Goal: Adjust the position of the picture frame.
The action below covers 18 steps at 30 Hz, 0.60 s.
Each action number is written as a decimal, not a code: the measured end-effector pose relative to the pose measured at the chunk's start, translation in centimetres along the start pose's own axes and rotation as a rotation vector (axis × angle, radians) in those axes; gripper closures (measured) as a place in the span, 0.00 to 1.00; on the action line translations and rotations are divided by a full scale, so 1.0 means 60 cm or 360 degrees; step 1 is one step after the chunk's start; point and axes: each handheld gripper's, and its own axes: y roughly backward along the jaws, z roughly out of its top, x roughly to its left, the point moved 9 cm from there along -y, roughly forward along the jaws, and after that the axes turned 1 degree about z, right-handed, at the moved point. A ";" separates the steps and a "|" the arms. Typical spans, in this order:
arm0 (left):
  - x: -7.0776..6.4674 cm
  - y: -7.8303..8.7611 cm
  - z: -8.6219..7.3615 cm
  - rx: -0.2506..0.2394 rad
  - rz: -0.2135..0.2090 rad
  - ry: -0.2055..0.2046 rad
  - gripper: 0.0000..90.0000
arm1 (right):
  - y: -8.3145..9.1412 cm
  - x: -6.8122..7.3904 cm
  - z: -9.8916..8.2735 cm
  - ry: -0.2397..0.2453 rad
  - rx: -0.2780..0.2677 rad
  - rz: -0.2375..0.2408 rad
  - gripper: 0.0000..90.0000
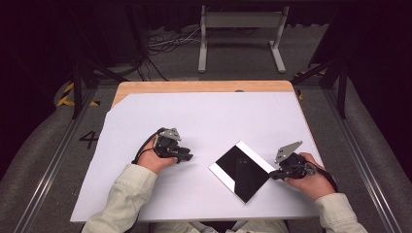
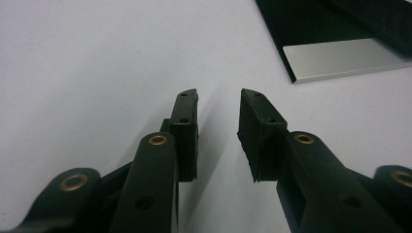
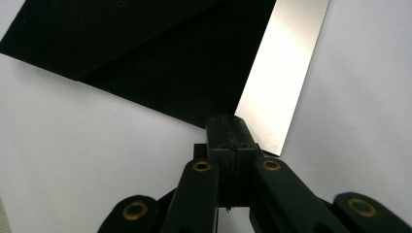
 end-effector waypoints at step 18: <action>0.001 -0.002 -0.004 0.0019 0.0001 -0.0009 0.77 | -0.071 -0.085 0.123 -0.0122 -0.0303 -0.0421 1.00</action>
